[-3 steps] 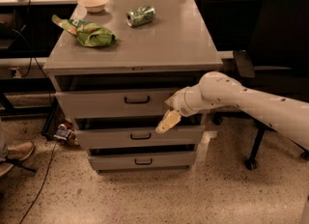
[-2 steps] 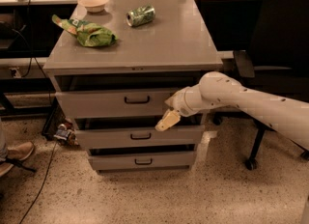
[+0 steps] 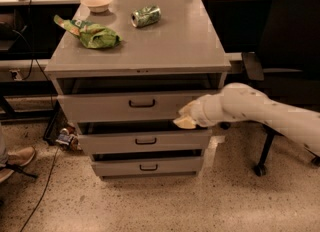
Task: Close top drawer
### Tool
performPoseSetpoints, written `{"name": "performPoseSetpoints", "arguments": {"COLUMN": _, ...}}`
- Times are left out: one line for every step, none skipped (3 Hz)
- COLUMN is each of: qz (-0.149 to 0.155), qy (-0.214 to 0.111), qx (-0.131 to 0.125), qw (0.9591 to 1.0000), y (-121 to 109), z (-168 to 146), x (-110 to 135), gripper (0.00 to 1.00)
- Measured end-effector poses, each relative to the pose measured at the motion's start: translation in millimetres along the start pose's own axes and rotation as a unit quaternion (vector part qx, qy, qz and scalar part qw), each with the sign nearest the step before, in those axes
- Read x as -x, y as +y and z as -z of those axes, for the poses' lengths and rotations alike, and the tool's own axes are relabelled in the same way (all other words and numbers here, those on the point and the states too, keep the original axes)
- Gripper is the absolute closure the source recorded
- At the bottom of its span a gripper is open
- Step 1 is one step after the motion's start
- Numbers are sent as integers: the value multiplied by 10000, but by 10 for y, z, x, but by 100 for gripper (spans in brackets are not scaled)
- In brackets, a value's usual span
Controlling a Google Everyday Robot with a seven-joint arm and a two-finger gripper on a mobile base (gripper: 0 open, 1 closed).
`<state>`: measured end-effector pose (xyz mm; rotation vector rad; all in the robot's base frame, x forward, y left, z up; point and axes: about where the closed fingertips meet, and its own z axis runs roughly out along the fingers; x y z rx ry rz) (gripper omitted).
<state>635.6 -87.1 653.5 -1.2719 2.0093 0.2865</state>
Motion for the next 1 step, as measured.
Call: {"name": "performPoseSetpoints", "arguments": {"qz": -289, "qy": -2, "qx": -433, "qw": 9986, "y": 15, "z": 407, "x": -216, "gripper": 82}}
